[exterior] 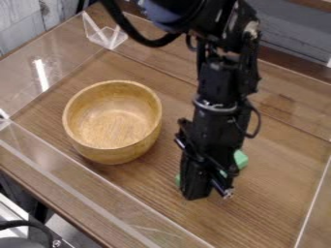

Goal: Put the green block in the brown bowl

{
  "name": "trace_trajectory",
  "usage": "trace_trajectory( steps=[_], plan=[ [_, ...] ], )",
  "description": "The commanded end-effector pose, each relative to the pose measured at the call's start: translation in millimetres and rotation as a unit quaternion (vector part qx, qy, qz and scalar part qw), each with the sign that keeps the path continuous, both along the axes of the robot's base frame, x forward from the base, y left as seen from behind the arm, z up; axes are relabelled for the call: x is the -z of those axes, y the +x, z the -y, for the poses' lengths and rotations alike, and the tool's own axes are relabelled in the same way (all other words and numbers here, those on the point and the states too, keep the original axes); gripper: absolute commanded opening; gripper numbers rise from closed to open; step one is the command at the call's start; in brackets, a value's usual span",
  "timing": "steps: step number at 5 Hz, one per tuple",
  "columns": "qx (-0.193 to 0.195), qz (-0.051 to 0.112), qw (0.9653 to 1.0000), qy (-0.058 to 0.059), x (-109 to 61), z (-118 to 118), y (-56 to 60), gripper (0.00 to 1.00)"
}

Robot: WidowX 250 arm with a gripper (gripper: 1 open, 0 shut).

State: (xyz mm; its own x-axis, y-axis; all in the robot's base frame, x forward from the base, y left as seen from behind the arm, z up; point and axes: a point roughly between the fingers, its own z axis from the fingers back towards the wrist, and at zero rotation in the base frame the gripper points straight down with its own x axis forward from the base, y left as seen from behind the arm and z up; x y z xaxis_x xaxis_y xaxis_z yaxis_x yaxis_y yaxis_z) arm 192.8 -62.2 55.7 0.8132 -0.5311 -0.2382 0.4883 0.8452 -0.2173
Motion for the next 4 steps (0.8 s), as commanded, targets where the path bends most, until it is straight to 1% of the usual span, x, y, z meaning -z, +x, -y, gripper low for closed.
trace_trajectory(
  steps=[1,4],
  plan=[
    [0.000,0.026,0.9996,-0.007,-11.0,-0.4,13.8,0.00],
    [0.004,0.033,0.9993,-0.018,-15.8,-1.2,24.5,0.00]
  ],
)
